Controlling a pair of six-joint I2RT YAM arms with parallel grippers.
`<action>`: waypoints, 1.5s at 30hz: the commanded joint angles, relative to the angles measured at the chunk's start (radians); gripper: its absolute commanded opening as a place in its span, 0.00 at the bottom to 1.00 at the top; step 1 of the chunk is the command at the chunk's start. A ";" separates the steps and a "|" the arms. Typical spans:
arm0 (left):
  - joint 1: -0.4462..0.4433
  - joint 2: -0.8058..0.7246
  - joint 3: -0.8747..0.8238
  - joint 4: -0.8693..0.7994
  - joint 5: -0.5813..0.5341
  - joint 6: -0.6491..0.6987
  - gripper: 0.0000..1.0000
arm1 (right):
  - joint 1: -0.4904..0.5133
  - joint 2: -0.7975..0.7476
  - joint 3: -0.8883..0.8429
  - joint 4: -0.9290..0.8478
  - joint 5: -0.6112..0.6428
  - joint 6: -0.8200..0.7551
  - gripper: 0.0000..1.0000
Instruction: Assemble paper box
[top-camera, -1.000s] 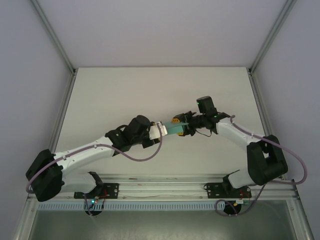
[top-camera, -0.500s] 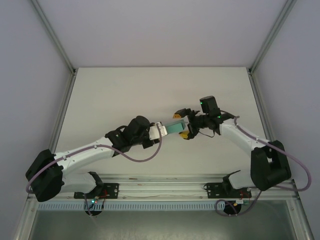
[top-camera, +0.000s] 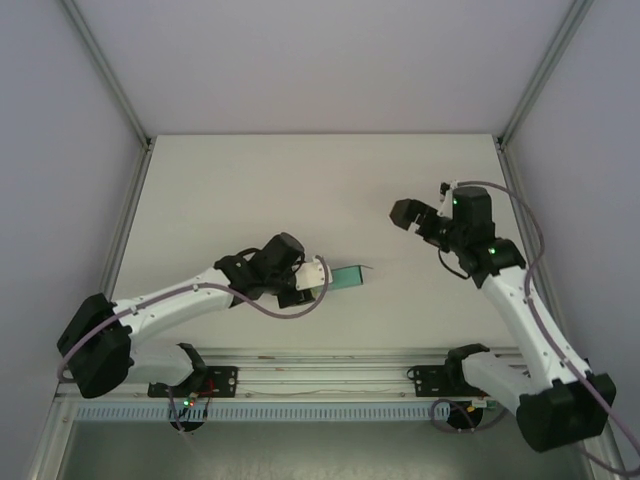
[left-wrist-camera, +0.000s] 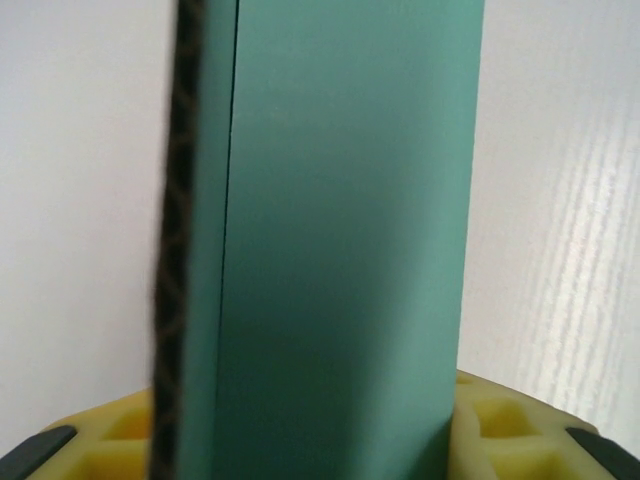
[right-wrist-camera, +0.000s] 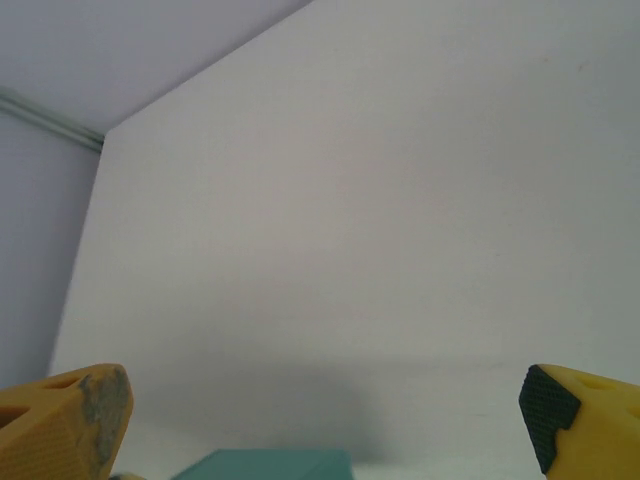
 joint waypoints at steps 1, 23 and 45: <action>0.024 0.030 0.062 -0.096 0.073 0.022 0.40 | 0.004 -0.044 -0.073 0.075 -0.090 -0.252 1.00; 0.119 0.394 0.357 -0.376 0.296 0.112 0.43 | 0.167 0.172 -0.015 -0.092 -0.270 -0.569 0.57; 0.122 0.441 0.393 -0.385 0.285 0.112 0.43 | 0.176 0.229 -0.031 -0.118 -0.246 -0.605 0.27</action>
